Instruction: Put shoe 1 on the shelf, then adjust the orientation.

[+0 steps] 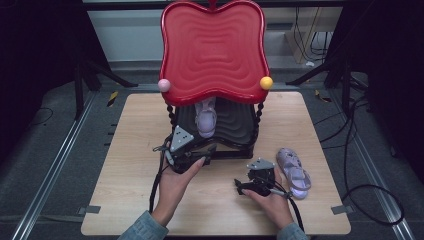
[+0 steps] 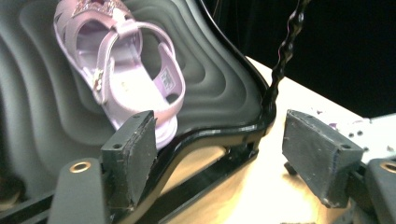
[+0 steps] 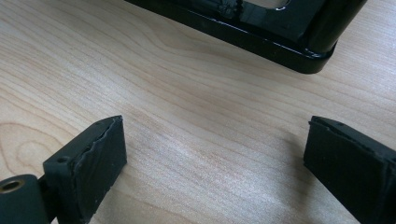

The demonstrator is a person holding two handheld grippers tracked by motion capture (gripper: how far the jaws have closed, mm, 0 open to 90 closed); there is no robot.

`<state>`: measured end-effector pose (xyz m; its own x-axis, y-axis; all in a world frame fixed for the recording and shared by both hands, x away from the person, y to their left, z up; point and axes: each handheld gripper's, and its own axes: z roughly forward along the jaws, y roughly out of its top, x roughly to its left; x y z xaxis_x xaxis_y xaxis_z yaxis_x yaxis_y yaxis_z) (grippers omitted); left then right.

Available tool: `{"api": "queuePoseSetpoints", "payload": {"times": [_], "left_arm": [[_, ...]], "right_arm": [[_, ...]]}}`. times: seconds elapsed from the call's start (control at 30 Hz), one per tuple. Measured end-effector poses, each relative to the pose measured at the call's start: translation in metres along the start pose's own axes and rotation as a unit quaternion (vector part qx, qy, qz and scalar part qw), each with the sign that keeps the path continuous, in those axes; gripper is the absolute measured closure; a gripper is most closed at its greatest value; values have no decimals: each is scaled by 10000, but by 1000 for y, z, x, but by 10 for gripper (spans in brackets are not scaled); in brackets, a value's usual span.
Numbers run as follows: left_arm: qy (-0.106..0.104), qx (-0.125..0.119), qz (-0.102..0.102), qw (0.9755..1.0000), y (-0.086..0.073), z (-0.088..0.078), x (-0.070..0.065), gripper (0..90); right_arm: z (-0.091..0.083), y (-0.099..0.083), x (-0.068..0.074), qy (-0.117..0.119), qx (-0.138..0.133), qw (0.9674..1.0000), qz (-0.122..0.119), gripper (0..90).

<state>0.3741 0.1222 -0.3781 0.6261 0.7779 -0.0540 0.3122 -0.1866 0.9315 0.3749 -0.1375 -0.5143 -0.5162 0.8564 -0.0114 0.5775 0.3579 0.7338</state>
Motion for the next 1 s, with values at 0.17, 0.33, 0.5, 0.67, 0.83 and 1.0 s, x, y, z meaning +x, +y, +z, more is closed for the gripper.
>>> {"api": "queuePoseSetpoints", "payload": {"times": [0.17,0.33,0.5,0.67,0.83,1.0], "left_arm": [[28,70,50,10000,-11,-13,4,223],[229,369,-25,9991,-47,-30,26,186],[452,542,-198,9973,-72,-32,43,170],[722,940,-340,9924,-99,-34,70,152],[1018,1059,-332,9886,-113,-42,83,151],[1334,1089,-403,9842,-121,-53,99,148]], "right_arm": [[-1,0,0,7,-19,10000,-3,70],[-13,3,1,25,28,10000,13,186],[-40,13,-1,-28,-140,9999,-8,278],[-86,35,-13,-101,-195,9995,-237,375],[-121,47,-43,-294,-76,9993,-240,456],[-137,46,-76,-435,190,9988,-96,515]]}}
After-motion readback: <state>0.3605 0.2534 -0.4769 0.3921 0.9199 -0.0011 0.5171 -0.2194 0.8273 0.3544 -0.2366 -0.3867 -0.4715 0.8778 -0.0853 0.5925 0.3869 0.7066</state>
